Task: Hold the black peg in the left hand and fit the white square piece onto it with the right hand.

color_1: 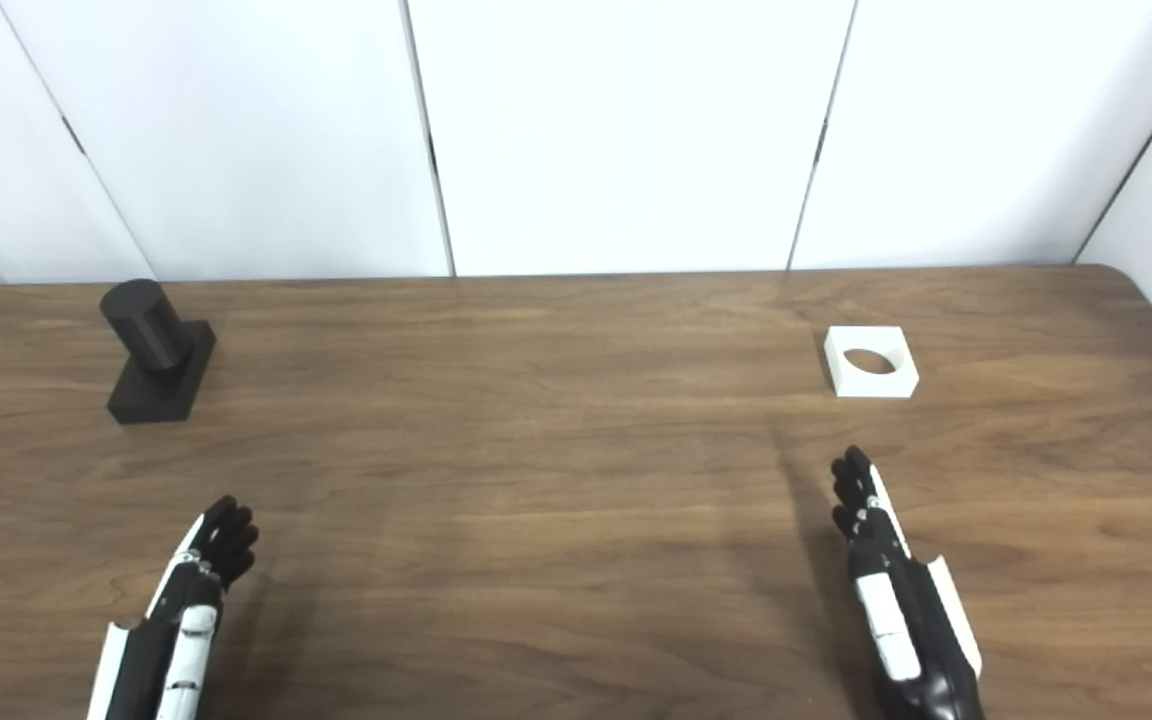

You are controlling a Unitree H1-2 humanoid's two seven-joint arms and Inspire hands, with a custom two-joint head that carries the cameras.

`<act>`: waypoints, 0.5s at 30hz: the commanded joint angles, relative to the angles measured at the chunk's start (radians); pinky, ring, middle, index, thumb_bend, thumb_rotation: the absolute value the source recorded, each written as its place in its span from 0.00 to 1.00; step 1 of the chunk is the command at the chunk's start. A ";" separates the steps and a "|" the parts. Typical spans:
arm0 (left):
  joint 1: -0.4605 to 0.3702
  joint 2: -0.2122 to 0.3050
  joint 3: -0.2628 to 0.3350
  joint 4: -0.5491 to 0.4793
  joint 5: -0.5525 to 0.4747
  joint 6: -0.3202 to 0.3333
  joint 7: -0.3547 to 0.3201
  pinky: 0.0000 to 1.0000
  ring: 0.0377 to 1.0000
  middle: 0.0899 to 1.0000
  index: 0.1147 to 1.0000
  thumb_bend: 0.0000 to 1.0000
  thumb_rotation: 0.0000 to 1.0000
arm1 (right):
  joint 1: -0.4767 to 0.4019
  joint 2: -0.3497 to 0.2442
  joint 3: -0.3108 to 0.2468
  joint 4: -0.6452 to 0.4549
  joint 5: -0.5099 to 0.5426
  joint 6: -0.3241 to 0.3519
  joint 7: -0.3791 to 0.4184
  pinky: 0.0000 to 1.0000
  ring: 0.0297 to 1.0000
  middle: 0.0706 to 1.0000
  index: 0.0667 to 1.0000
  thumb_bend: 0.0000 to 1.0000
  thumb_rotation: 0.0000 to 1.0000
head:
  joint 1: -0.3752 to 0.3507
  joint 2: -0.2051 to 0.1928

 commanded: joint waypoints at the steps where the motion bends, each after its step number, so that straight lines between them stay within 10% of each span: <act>1: -0.022 -0.050 0.001 -0.021 -0.003 -0.015 0.006 0.92 0.92 0.92 0.93 0.45 0.90 | -0.006 0.021 0.003 0.000 0.000 -0.016 -0.007 1.00 1.00 0.98 1.00 0.66 0.95 | -0.001 0.000; 15: -0.021 -0.043 0.001 -0.016 -0.002 -0.022 0.001 0.93 0.91 0.92 0.93 0.48 0.89 | -0.004 0.022 0.004 -0.006 -0.003 -0.010 -0.008 1.00 1.00 0.98 1.00 0.65 0.96 | -0.001 -0.002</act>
